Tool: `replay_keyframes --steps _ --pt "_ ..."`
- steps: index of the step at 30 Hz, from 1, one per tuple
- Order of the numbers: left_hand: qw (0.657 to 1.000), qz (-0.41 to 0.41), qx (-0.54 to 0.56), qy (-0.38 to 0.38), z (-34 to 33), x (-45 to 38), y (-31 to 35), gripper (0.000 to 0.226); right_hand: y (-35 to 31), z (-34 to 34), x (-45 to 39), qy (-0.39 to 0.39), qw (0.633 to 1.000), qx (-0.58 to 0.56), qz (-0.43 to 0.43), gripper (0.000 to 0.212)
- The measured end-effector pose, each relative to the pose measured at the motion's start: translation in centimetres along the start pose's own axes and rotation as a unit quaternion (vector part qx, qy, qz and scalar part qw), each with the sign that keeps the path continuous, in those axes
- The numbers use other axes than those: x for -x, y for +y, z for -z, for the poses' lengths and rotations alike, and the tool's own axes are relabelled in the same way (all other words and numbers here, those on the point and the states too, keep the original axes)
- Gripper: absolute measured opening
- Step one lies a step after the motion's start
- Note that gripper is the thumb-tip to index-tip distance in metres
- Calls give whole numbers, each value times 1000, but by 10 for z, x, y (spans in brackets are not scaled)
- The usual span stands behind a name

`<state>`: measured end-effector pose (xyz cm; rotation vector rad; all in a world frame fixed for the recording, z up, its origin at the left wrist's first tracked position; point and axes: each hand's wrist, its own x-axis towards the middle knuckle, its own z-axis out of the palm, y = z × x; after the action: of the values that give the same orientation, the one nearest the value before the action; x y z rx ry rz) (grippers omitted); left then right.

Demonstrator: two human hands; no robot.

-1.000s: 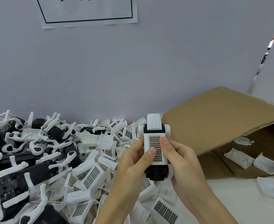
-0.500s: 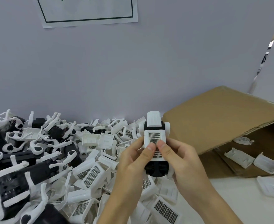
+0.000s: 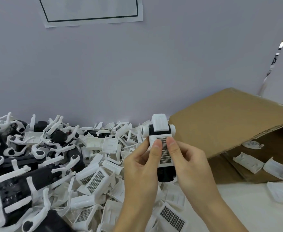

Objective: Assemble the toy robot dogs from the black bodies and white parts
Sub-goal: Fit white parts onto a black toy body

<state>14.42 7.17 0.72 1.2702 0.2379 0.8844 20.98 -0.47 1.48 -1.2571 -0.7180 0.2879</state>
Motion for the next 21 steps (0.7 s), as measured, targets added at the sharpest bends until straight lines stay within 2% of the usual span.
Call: replay_keyframes --steps 2,4,7,10,12,13,15,17,21 --pt "1000 2 7 19 0 -1 1 33 1 -5 1 35 997 59 27 27" --pt "998 26 37 54 1 -4 2 34 3 -10 4 65 988 135 45 36" --pt "981 114 137 82 4 -6 6 41 8 -15 10 23 964 254 70 58" --pt "975 120 180 49 8 -7 9 40 14 -16 10 8 957 279 84 64" --pt "977 114 180 23 8 -8 11 39 15 -12 7 46 954 280 100 60" --pt "979 106 173 35 9 -9 10 41 14 -9 6 61 952 280 110 56" --pt "985 72 137 80 12 -11 8 33 12 -2 3 84 952 269 120 48" --pt "988 35 79 130 17 -11 8 28 10 5 1 99 956 254 105 49" --pt "966 -40 -17 253 33 -14 14 37 5 16 -3 61 978 187 76 18"
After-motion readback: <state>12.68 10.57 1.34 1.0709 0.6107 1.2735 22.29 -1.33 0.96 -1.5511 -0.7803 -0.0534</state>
